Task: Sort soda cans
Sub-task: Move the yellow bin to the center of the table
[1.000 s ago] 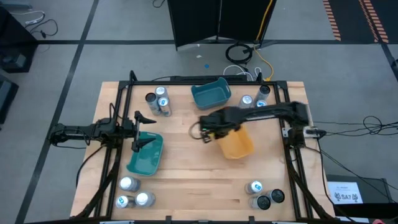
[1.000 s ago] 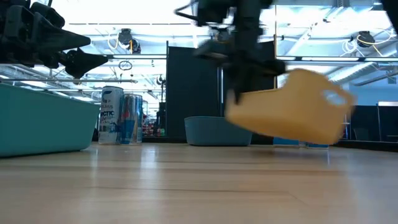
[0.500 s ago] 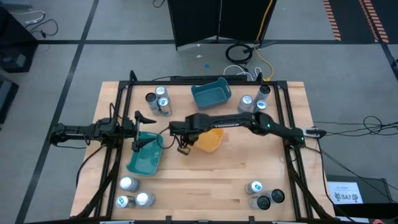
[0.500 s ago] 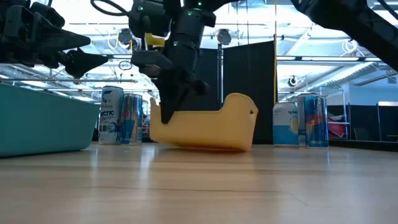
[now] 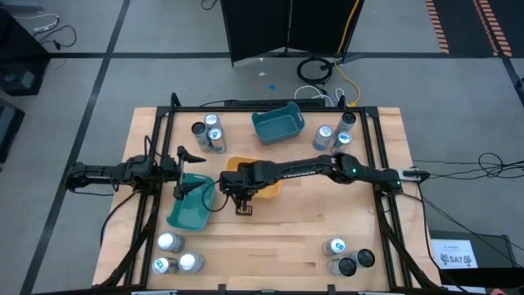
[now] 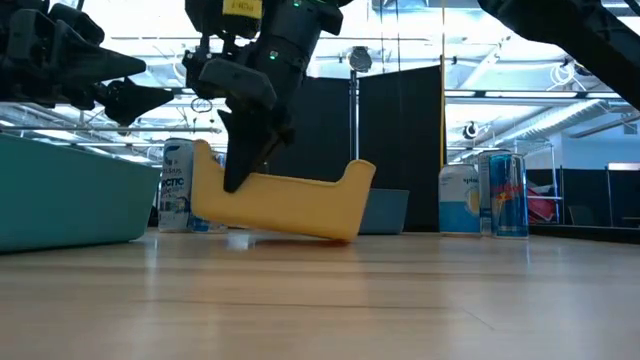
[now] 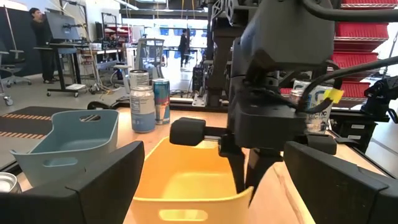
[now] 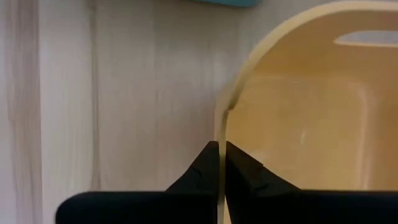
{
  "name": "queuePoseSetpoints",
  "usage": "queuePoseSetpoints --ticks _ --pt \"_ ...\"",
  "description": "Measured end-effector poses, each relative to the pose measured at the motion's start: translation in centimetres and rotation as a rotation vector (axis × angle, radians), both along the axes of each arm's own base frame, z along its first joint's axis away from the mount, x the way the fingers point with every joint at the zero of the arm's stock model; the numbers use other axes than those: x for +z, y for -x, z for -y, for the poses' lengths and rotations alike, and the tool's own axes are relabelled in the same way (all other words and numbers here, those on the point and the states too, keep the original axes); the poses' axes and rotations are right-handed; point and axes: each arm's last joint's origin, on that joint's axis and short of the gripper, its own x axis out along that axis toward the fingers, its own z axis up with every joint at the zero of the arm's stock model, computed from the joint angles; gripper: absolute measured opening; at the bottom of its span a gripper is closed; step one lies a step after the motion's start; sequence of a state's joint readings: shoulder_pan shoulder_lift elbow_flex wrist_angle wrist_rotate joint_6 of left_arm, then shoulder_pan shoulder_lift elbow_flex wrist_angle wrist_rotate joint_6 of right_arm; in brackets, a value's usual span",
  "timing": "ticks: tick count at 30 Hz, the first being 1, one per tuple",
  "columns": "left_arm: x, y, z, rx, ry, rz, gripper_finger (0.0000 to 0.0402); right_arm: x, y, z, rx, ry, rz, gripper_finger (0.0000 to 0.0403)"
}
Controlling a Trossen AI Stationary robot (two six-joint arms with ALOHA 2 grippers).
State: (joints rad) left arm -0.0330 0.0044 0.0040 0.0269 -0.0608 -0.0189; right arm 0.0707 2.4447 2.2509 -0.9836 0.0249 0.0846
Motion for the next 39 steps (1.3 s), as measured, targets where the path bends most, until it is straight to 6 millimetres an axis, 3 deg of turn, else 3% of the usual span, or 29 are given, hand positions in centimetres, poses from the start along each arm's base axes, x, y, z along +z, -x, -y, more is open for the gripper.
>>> queuePoseSetpoints --ticks 7,39 --pt "0.0 0.0 0.0 -0.001 0.000 0.000 0.0393 0.0 0.0 -0.2 0.060 0.023 0.000 0.0013" --pt "0.0 0.0 0.0 -0.005 0.000 0.000 0.0393 -0.2 0.5 1.3 -0.019 0.040 -0.057 0.0016"
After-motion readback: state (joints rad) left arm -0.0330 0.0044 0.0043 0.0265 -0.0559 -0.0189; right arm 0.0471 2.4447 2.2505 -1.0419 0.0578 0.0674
